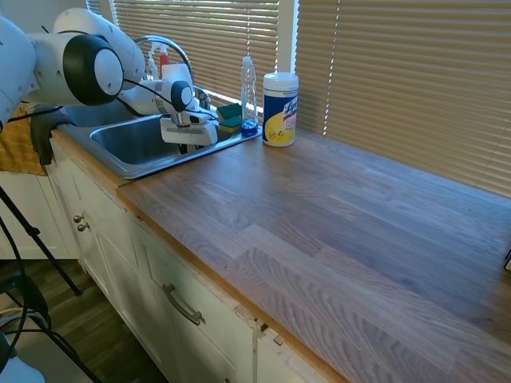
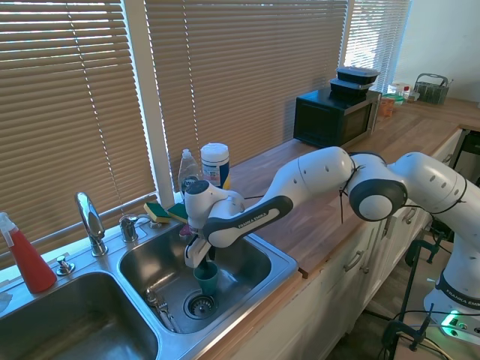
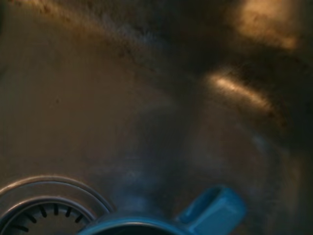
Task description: Put the mug in the sink
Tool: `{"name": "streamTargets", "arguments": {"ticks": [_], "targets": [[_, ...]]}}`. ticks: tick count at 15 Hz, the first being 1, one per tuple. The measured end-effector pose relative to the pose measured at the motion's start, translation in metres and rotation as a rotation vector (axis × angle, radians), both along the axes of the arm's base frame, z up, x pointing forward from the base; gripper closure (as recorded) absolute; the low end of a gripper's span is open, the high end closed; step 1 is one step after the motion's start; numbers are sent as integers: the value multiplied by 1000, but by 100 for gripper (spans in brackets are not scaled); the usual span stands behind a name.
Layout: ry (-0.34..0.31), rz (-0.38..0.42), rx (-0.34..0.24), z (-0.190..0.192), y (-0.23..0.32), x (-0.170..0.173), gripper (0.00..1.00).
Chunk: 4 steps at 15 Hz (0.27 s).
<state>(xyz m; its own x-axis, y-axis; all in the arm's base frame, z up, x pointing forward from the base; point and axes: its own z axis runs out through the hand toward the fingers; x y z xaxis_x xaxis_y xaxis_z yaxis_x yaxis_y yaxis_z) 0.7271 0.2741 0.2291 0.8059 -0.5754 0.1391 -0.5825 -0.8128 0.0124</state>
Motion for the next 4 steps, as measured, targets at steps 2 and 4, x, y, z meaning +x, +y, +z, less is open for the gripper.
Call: {"name": "streamTargets", "arguments": {"ticks": [2,4], "targets": [[-18,4,-4,32,2,0,0],[-36,6,-1,64,1,-5,0]]}}
